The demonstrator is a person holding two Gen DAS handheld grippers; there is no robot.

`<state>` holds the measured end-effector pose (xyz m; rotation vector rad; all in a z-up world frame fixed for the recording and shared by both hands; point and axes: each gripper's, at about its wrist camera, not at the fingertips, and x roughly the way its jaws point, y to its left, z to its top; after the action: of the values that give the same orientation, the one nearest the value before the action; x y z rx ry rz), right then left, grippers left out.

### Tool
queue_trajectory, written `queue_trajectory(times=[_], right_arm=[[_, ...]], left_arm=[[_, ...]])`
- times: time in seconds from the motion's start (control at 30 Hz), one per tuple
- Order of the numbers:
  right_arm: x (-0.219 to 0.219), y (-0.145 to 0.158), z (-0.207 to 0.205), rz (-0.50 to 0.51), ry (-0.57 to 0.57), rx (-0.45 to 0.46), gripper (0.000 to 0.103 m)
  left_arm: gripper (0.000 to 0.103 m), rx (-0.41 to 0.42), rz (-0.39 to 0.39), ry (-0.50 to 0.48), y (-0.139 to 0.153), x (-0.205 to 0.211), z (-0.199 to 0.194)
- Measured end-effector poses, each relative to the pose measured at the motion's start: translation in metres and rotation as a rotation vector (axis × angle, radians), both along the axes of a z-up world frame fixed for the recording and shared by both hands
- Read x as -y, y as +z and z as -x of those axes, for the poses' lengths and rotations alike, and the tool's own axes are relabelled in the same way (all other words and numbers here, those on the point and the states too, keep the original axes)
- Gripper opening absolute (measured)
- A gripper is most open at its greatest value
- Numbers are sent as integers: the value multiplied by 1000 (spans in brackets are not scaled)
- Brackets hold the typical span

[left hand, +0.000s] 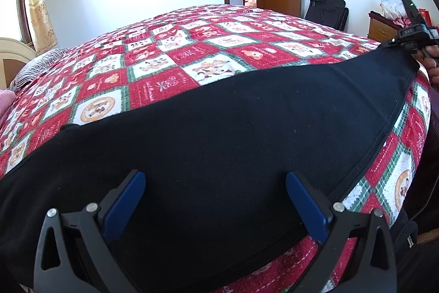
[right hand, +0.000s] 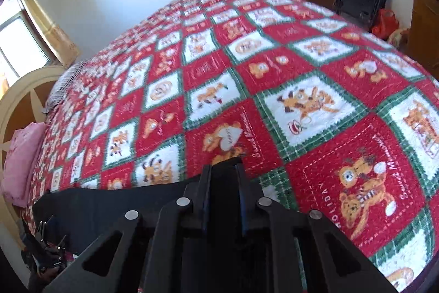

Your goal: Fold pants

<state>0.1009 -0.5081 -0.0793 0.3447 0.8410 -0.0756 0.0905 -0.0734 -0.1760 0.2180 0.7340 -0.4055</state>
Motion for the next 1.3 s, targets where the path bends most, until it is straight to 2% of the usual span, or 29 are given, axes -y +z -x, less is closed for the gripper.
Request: queue_trajectory(times=[0.07,0.23,0.33,0.4,0.43,0.47,0.57,0.63,0.77,0.87,0.97,1.1,1.2,1.3], right_arm=[[-1,4,3,20,-11,21,15],[13,-21,-6,43,-44,-49,15],[15,-20,-5,33,-51,-31,17],[15,-14,-3,54,-76,-24,27],[13,-10,-1,85,-95,-26,37],[12,-7,3,109,-107,-23,42],[1,15,18,158,-130,42,45],[-10,28,26,169,-124,90,53],[-57,39,22,137,-2,131,54],[-116,28,-4,98,167,99,54],[-175,14,-30,38,328,67,54],[-276,-11,-68,-40,543,21,54],[-353,-29,-91,-91,676,-36,54],[-417,-40,-111,-113,769,-85,54]], left_arm=[[103,2,2,-1,0,0,0],[103,9,8,-4,-1,-1,1],[103,2,25,-7,1,-3,1],[103,-4,25,-9,4,-5,2],[103,-4,21,-8,5,-6,3],[103,1,19,-2,7,-8,4],[103,49,5,60,16,-28,4],[103,60,14,137,25,-48,-7],[103,78,51,264,37,-97,-25],[103,85,15,390,38,-144,-38],[103,63,-21,466,27,-188,-40],[103,43,-88,521,10,-230,-28],[103,31,-12,523,4,-251,-16],[103,60,5,536,2,-256,-10]])
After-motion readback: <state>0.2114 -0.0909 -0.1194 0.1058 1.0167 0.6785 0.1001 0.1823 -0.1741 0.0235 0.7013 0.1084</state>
